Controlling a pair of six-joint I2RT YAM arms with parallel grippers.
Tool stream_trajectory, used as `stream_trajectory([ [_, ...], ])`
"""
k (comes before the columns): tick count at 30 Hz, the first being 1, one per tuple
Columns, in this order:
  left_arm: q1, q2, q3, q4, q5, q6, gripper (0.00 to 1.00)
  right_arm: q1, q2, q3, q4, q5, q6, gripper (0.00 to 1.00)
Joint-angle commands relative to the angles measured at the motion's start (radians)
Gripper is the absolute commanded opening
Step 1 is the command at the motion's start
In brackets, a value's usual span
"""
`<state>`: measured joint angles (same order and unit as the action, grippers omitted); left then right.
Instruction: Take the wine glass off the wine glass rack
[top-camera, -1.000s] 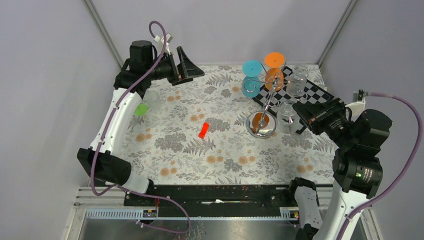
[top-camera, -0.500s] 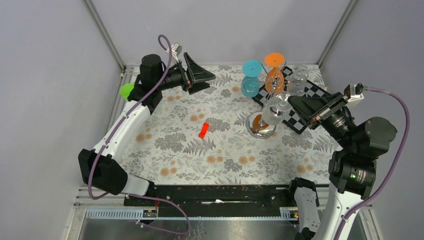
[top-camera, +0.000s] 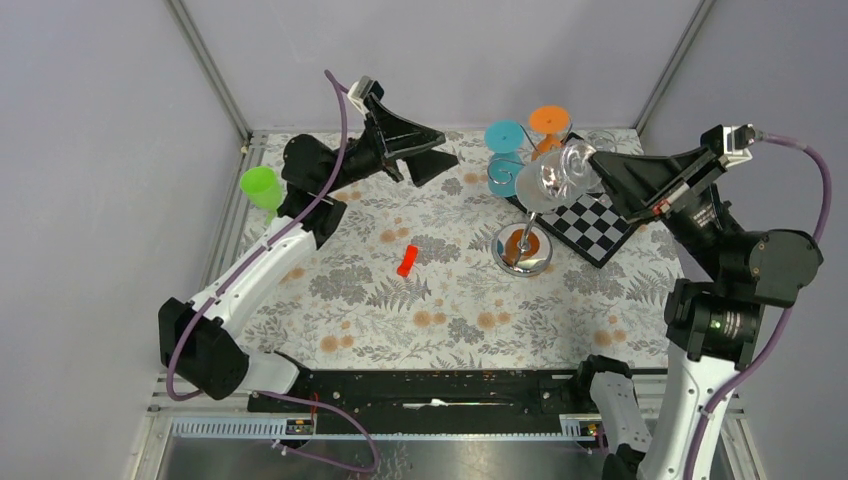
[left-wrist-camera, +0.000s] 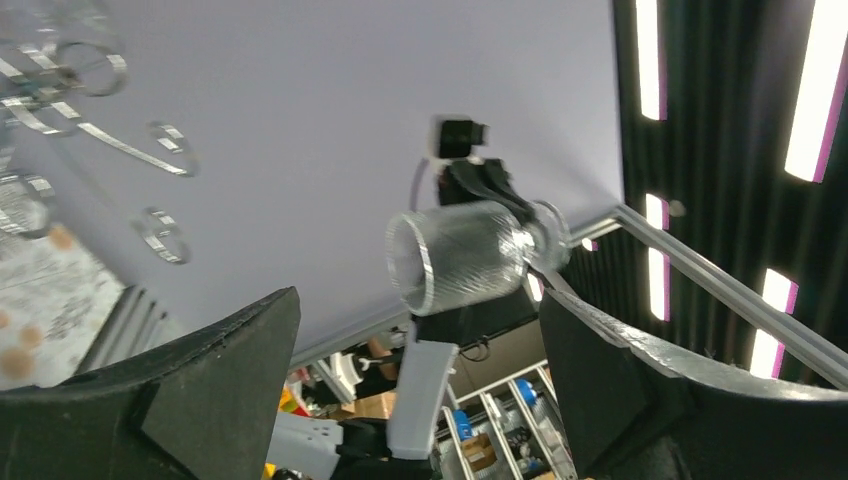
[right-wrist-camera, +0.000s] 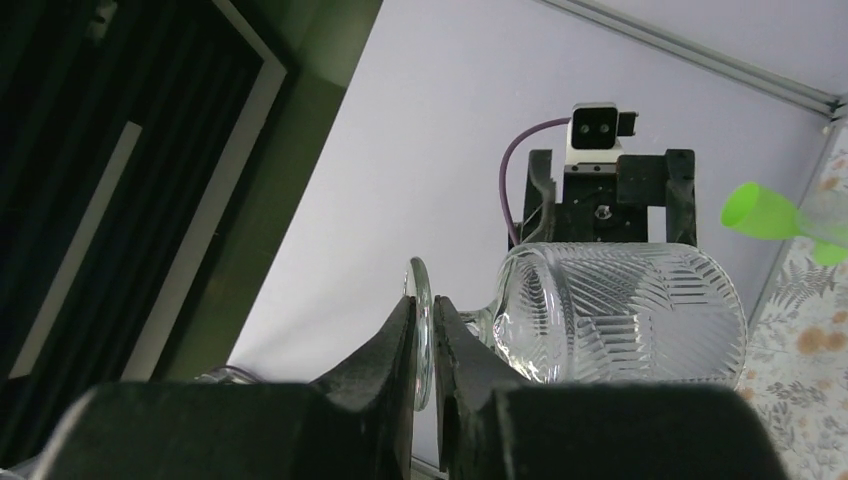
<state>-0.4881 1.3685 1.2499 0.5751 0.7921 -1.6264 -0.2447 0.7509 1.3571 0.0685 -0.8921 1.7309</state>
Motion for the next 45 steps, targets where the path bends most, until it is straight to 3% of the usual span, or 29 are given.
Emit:
stream_trajectory([
  [1,-0.029,-0.016,0.038,0.259,-0.069,-0.165,0.94,0.083,0.059,0.039,0.128,0.154,0.023,0.00],
  [5,-0.049,0.042,0.117,0.324,-0.031,-0.203,0.91,0.193,0.116,0.044,0.164,0.246,-0.001,0.00],
  [12,-0.065,0.089,0.152,0.401,-0.040,-0.280,0.88,0.282,0.220,0.094,0.301,0.291,0.038,0.00],
  [19,-0.068,0.118,0.235,0.368,-0.039,-0.274,0.87,0.393,0.305,0.119,0.408,0.334,0.085,0.00],
  [28,-0.067,0.118,0.263,0.162,-0.082,-0.139,0.87,0.427,0.341,0.173,0.436,0.343,0.071,0.00],
  [35,-0.067,0.152,0.302,0.225,-0.097,-0.173,0.87,0.455,0.353,0.141,0.458,0.352,0.074,0.00],
  [37,-0.067,0.165,0.320,0.288,-0.092,-0.210,0.82,0.463,0.357,0.128,0.461,0.359,0.071,0.00],
  [40,-0.068,0.193,0.346,0.356,-0.083,-0.272,0.65,0.476,0.364,0.106,0.490,0.377,0.083,0.00],
  [45,-0.073,0.212,0.369,0.452,-0.090,-0.337,0.55,0.504,0.388,0.098,0.527,0.388,0.101,0.00],
])
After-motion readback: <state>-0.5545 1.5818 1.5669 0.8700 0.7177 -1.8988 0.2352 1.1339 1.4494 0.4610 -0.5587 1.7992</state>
